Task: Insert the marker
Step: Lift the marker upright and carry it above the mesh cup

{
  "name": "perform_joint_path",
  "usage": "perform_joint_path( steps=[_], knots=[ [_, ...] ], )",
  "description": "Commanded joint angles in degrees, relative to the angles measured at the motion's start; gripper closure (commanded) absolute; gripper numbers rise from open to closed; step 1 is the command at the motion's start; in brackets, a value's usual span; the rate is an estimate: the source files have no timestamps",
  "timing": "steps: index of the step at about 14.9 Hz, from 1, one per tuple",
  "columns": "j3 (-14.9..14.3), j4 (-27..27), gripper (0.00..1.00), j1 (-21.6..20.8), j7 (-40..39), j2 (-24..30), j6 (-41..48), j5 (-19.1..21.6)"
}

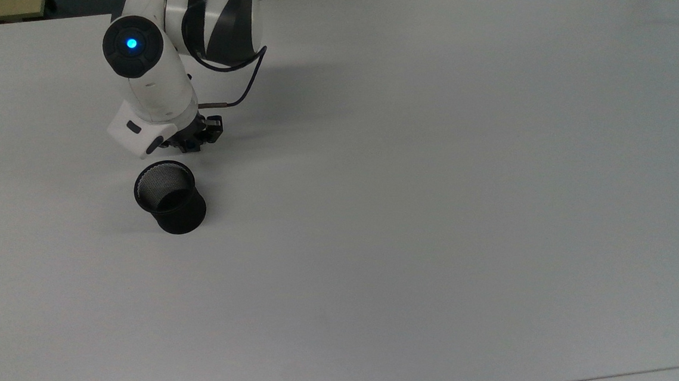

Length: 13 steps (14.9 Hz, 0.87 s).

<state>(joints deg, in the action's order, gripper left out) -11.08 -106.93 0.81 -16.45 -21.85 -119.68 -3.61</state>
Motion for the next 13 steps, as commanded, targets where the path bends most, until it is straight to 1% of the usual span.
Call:
perform_joint_path(
  steps=[1,3,4,6,9,13],
  knots=[
    [-0.34,-0.82,1.00,0.07,-2.01,0.49,-0.82,-0.44],
    [-0.34,-0.47,1.00,0.07,-1.75,1.10,-0.03,-0.44],
    [-0.34,0.83,1.00,-0.02,-1.83,1.45,1.80,-0.18],
    [-0.26,5.14,1.00,-0.37,-1.66,2.24,7.25,0.70],
    [-0.17,9.10,1.00,-0.98,-1.49,3.56,10.34,4.47],
    [0.10,16.56,1.00,-1.16,-1.22,4.53,13.07,7.47]
  ],
)
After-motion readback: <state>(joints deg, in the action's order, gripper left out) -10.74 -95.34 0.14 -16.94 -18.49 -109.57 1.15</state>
